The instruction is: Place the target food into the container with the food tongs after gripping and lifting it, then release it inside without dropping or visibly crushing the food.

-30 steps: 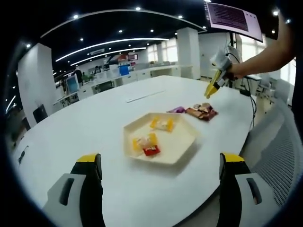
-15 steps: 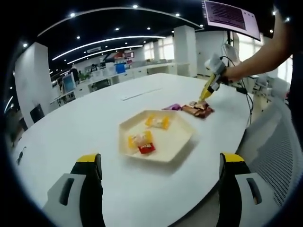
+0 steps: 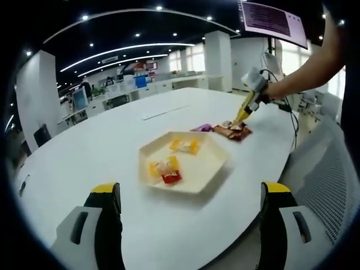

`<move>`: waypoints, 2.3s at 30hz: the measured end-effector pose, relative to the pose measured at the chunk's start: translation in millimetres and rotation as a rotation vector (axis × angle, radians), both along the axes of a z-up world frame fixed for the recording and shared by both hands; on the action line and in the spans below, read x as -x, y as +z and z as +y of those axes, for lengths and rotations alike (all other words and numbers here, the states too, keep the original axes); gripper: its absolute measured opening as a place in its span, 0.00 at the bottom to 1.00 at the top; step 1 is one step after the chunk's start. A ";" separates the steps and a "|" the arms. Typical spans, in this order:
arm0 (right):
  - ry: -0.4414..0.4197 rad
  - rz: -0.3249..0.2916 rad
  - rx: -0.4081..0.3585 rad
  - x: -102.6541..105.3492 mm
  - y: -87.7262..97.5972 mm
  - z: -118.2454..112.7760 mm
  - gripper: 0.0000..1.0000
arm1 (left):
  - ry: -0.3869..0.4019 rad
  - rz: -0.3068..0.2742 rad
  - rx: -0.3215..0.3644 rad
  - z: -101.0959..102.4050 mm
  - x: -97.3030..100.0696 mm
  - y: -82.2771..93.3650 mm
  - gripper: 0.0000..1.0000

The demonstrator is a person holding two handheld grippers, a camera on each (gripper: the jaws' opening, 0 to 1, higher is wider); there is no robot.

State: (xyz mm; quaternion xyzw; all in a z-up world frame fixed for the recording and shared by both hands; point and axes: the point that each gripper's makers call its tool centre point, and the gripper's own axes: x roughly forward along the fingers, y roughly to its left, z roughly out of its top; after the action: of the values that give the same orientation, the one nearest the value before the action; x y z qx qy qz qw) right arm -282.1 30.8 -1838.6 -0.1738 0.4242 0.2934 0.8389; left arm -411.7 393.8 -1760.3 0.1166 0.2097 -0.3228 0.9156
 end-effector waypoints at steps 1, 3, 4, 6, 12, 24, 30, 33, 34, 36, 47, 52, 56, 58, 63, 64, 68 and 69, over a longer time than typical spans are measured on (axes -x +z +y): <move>-0.002 0.001 -0.001 -0.3 0.2 -0.2 0.21 | 0.000 -0.001 0.001 0.0 -0.1 0.2 1.00; -0.007 0.001 -0.003 -0.3 0.2 -0.2 0.21 | 0.001 0.003 -0.003 0.4 -0.3 -1.2 1.00; -0.012 0.001 -0.005 -0.2 0.2 -0.3 0.21 | -0.002 0.002 -0.006 0.4 -0.1 -2.0 1.00; -0.021 0.006 -0.008 -0.7 0.3 -0.1 0.21 | -0.007 -0.002 -0.006 -0.7 0.4 -1.1 1.00; -0.030 0.015 0.000 -0.9 4.3 -1.2 0.21 | -0.001 0.000 -0.005 0.4 0.0 -1.1 1.00; -0.090 0.017 -0.077 0.7 52.1 3.9 0.21 | 0.016 -0.008 -0.028 2.0 0.2 -0.5 1.00; -0.070 -0.008 -0.062 -3.4 69.1 9.2 0.21 | 0.021 -0.006 0.001 3.6 -0.8 1.0 1.00; -0.081 -0.018 -0.077 -5.7 77.5 10.7 0.21 | 0.020 -0.016 0.003 3.5 -1.4 2.5 1.00; -0.082 -0.020 -0.079 -5.7 78.8 11.9 0.21 | 0.021 -0.017 0.003 3.6 -1.7 2.5 1.00; -0.077 -0.026 -0.078 -5.9 81.7 15.9 0.21 | 0.018 -0.013 0.006 3.0 -1.3 2.3 1.00; -0.061 -0.037 -0.095 -2.0 90.6 37.5 0.21 | -0.009 -0.021 0.008 -0.4 1.3 3.8 1.00; -0.042 -0.049 -0.109 -1.5 98.5 60.2 0.21 | -0.020 -0.016 0.009 -2.4 2.9 2.7 1.00; -0.015 -0.051 -0.112 -1.5 101.3 79.4 0.21 | -0.017 -0.020 0.014 -2.1 2.2 4.8 1.00; -0.006 -0.052 -0.120 -1.0 102.6 89.0 0.21 | -0.022 -0.021 0.011 -3.2 2.8 4.9 1.00; 0.025 -0.040 -0.136 3.2 104.8 117.2 0.21 | -0.026 -0.029 0.012 -4.3 3.2 7.0 1.00; 0.036 -0.042 -0.137 3.9 105.8 122.8 0.21 | -0.023 -0.026 0.014 -4.0 2.9 7.1 1.00; 0.079 -0.040 -0.142 7.4 109.5 149.1 0.22 | -0.024 -0.022 0.018 -4.7 3.7 7.9 1.00; 0.086 -0.036 -0.143 7.9 109.6 154.3 0.22 | -0.026 -0.022 0.014 -5.0 3.8 7.4 1.00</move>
State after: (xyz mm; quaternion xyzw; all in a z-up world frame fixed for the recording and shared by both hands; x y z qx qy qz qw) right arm -290.0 185.1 -1729.0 -0.1367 0.3789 0.3557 0.8433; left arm -415.6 388.7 -1752.9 0.1163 0.1960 -0.3347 0.9143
